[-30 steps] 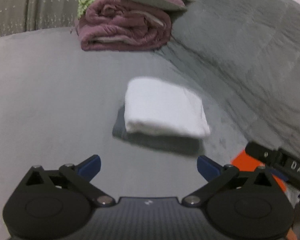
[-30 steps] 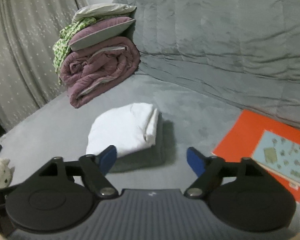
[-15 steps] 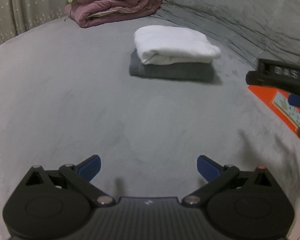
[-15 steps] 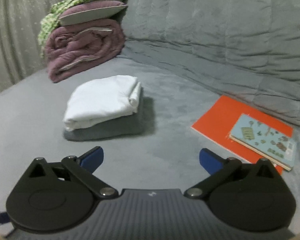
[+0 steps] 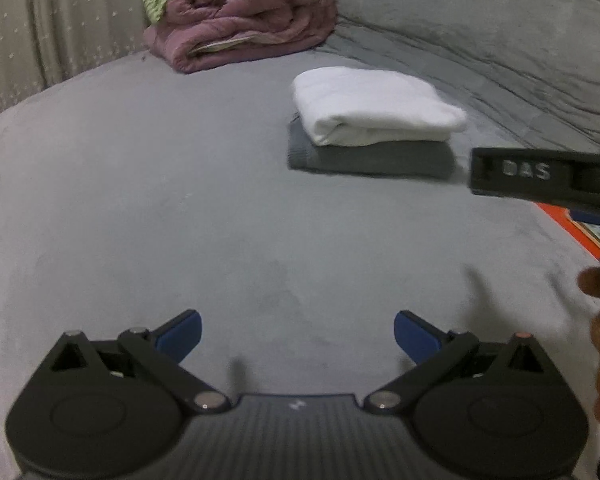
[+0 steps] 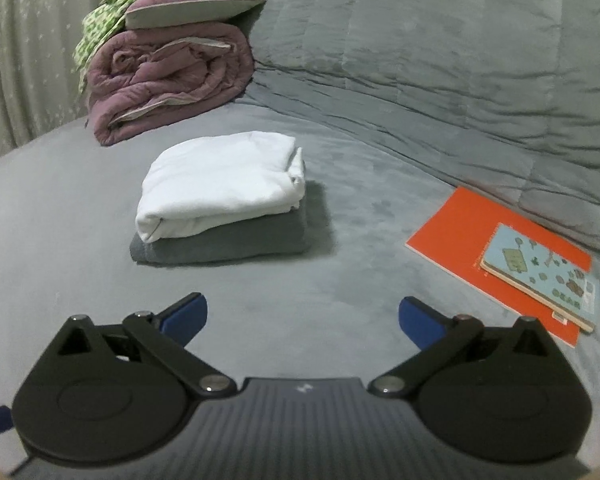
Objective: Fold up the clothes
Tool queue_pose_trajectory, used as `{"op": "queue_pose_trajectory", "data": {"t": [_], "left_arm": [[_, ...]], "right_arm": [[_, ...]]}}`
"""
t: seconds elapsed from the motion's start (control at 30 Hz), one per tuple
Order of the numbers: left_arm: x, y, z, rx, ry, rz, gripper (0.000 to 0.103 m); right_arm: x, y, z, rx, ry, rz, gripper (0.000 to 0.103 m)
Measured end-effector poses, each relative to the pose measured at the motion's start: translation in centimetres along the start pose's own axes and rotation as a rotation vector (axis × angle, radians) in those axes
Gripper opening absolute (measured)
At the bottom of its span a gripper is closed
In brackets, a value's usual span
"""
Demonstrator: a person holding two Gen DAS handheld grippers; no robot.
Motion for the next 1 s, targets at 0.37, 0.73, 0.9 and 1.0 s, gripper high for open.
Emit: {"op": "queue_pose_trajectory", "data": {"t": [0.37,0.73,0.9,1.0], "left_arm": [[-1.15,0.27,0.68,0.019,-0.035,0.041,0.103],[-0.56,0.16,0.11,0.006,-0.044,0.020,0.103],[-0.40,0.09,-0.01,0.003,-0.044,0.016,0.103],[-0.44,0.12,-0.05,0.001,-0.043,0.018,0.103]], "right_arm": [[-0.30,-0.51,-0.23,-0.011,0.001,0.007,0.103],[0.00,-0.28,0.33,0.010,-0.006,0.003,0.103],[0.19,-0.42,0.19,-0.003,-0.002,-0.005,0.103],[0.35,-0.44,0.12,-0.007,-0.004,-0.008,0.103]]}}
Point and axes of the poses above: each gripper's, at about its wrist camera, not at the fingertips, and z roughly against the way its jaws point, x to its right, y to its top, the point moved 7 cm from there along -z, roughly the way its jaws point, and after that the axes turned 2 degrees about -z, right-handed, at the moved point
